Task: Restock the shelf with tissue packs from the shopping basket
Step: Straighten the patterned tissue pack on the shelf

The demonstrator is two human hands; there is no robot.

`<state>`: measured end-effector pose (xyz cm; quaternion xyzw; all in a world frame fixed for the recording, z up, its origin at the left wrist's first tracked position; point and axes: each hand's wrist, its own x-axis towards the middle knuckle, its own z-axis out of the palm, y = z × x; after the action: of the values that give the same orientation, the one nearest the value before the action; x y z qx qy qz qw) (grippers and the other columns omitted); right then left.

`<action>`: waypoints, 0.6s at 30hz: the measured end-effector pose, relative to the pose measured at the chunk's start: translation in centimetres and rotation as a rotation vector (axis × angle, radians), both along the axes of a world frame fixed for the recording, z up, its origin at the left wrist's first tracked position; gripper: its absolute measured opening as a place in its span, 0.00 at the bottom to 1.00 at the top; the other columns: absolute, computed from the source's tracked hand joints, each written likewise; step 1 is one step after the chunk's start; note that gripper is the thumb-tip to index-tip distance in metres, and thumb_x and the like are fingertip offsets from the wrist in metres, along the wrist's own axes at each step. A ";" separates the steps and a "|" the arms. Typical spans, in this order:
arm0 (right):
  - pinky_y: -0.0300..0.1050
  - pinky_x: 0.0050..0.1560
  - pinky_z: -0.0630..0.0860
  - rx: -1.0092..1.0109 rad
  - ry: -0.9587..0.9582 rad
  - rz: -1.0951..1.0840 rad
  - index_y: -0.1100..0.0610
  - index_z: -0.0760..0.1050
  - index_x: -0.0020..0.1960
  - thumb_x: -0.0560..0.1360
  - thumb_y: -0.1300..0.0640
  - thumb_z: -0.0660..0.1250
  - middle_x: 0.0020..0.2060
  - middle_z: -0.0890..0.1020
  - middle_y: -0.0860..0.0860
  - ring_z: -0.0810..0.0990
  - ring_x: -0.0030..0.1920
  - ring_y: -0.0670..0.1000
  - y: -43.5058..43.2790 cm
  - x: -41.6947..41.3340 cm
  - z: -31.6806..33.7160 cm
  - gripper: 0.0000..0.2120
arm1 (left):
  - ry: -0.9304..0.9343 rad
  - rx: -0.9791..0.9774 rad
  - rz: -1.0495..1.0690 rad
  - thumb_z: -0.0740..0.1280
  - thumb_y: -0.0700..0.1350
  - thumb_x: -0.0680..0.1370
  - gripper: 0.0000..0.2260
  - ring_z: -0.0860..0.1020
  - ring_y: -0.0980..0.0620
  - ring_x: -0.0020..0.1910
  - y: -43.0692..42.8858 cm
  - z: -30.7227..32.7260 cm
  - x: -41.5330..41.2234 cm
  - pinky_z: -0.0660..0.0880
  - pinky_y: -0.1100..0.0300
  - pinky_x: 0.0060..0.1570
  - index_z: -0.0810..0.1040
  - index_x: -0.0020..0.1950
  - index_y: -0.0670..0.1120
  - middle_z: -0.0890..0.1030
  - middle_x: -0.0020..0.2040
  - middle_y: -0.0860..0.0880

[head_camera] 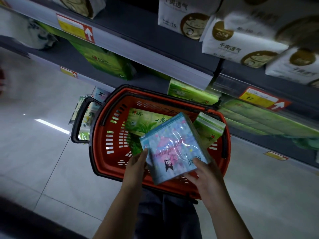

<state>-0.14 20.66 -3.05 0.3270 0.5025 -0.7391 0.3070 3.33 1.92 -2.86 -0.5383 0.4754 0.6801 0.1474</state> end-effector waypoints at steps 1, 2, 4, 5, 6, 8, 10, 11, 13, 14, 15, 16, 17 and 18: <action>0.60 0.52 0.79 -0.036 -0.008 -0.014 0.52 0.72 0.66 0.61 0.56 0.76 0.61 0.79 0.54 0.79 0.61 0.57 -0.1 -0.1 0.2 0.34 | 0.022 0.007 0.005 0.70 0.57 0.72 0.21 0.80 0.43 0.55 -0.3 0.3 -0.1 0.73 0.43 0.62 0.79 0.57 0.43 0.83 0.53 0.43; 0.62 0.54 0.78 -0.072 -0.019 -0.024 0.53 0.72 0.67 0.61 0.56 0.77 0.62 0.79 0.55 0.78 0.61 0.58 -0.3 -0.2 0.4 0.35 | 0.039 0.021 0.013 0.67 0.56 0.73 0.19 0.81 0.44 0.54 -0.7 0.6 -0.2 0.74 0.45 0.60 0.79 0.57 0.43 0.84 0.53 0.44; 0.63 0.53 0.77 -0.130 -0.041 -0.043 0.54 0.71 0.67 0.53 0.52 0.82 0.62 0.79 0.56 0.78 0.62 0.59 -0.5 -0.6 0.8 0.44 | 0.075 0.070 0.016 0.64 0.55 0.76 0.17 0.83 0.45 0.50 -1.2 1.3 -0.4 0.78 0.49 0.51 0.79 0.56 0.44 0.85 0.50 0.44; 0.64 0.54 0.77 -0.144 -0.049 -0.055 0.54 0.71 0.68 0.50 0.50 0.83 0.62 0.79 0.57 0.77 0.62 0.59 -0.7 -0.8 1.2 0.48 | 0.093 0.084 0.005 0.64 0.56 0.75 0.19 0.83 0.45 0.50 -1.5 1.6 -0.5 0.79 0.49 0.50 0.79 0.57 0.44 0.85 0.50 0.44; 0.65 0.56 0.76 -0.149 -0.054 -0.067 0.55 0.70 0.68 0.48 0.49 0.84 0.62 0.79 0.57 0.77 0.62 0.59 -0.8 -0.9 1.5 0.50 | 0.107 0.090 -0.002 0.64 0.57 0.74 0.21 0.83 0.43 0.51 -1.7 1.9 -0.7 0.78 0.46 0.52 0.79 0.59 0.44 0.84 0.53 0.43; 0.67 0.57 0.74 -0.164 -0.067 -0.099 0.56 0.70 0.68 0.48 0.50 0.84 0.62 0.79 0.58 0.78 0.62 0.59 -1.1 -0.9 2.3 0.50 | 0.127 0.115 -0.022 0.64 0.58 0.75 0.22 0.82 0.40 0.54 -2.0 2.9 -1.0 0.76 0.40 0.57 0.78 0.61 0.45 0.83 0.56 0.42; 0.65 0.55 0.76 -0.185 -0.071 -0.119 0.57 0.71 0.67 0.52 0.53 0.82 0.61 0.79 0.58 0.79 0.61 0.59 -1.4 -1.0 3.4 0.46 | 0.141 0.120 -0.045 0.62 0.57 0.78 0.19 0.82 0.40 0.53 -2.2 4.0 -1.2 0.76 0.40 0.57 0.79 0.60 0.46 0.83 0.55 0.43; 0.64 0.53 0.78 -0.191 -0.070 -0.118 0.57 0.71 0.67 0.51 0.53 0.82 0.60 0.79 0.58 0.79 0.60 0.59 -1.6 -1.0 4.0 0.45 | 0.145 0.119 -0.052 0.62 0.56 0.78 0.18 0.82 0.40 0.52 -2.3 4.6 -1.3 0.77 0.41 0.56 0.79 0.59 0.46 0.84 0.54 0.42; 0.62 0.51 0.79 -0.195 -0.056 -0.103 0.56 0.73 0.65 0.48 0.50 0.84 0.58 0.81 0.58 0.80 0.59 0.59 -2.1 -1.2 5.4 0.47 | 0.158 0.129 -0.059 0.63 0.54 0.78 0.17 0.82 0.38 0.53 -2.5 6.1 -1.4 0.75 0.39 0.58 0.79 0.58 0.43 0.83 0.54 0.40; 0.62 0.51 0.79 -0.196 -0.045 -0.096 0.56 0.74 0.64 0.49 0.50 0.84 0.57 0.81 0.58 0.80 0.58 0.59 -2.4 -1.4 6.1 0.45 | 0.163 0.134 -0.060 0.63 0.53 0.78 0.18 0.81 0.37 0.54 -2.7 6.8 -1.5 0.75 0.38 0.58 0.79 0.59 0.42 0.83 0.54 0.38; 0.62 0.50 0.79 -0.199 -0.036 -0.092 0.56 0.74 0.64 0.50 0.50 0.83 0.57 0.81 0.59 0.80 0.57 0.59 -2.5 -1.5 6.8 0.44 | 0.165 0.130 -0.062 0.63 0.52 0.78 0.18 0.81 0.36 0.54 -3.0 7.6 -1.7 0.75 0.38 0.57 0.78 0.59 0.41 0.82 0.55 0.37; 0.60 0.49 0.79 -0.207 -0.026 -0.087 0.57 0.74 0.64 0.51 0.51 0.83 0.57 0.81 0.59 0.80 0.57 0.60 -2.7 -1.6 7.5 0.43 | 0.169 0.122 -0.068 0.63 0.52 0.78 0.18 0.81 0.36 0.53 -3.2 8.4 -1.8 0.76 0.40 0.55 0.78 0.59 0.40 0.82 0.55 0.36; 0.59 0.47 0.80 -0.219 -0.012 -0.084 0.57 0.73 0.64 0.51 0.51 0.83 0.57 0.81 0.59 0.80 0.57 0.60 -2.9 -1.8 8.3 0.44 | 0.176 0.114 -0.075 0.63 0.52 0.78 0.18 0.81 0.36 0.53 -3.4 9.1 -1.9 0.77 0.41 0.52 0.78 0.59 0.40 0.82 0.54 0.36; 0.59 0.46 0.80 -0.230 0.006 -0.084 0.58 0.73 0.64 0.49 0.50 0.84 0.56 0.81 0.59 0.80 0.56 0.60 -3.0 -2.0 9.0 0.46 | 0.183 0.108 -0.079 0.63 0.52 0.78 0.18 0.81 0.36 0.52 -3.6 9.8 -2.0 0.78 0.42 0.51 0.78 0.59 0.40 0.82 0.54 0.37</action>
<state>-2.14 17.68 5.94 0.3081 0.4013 -0.8050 0.3098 1.32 -1.69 6.89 -0.4460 0.4703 0.7448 0.1587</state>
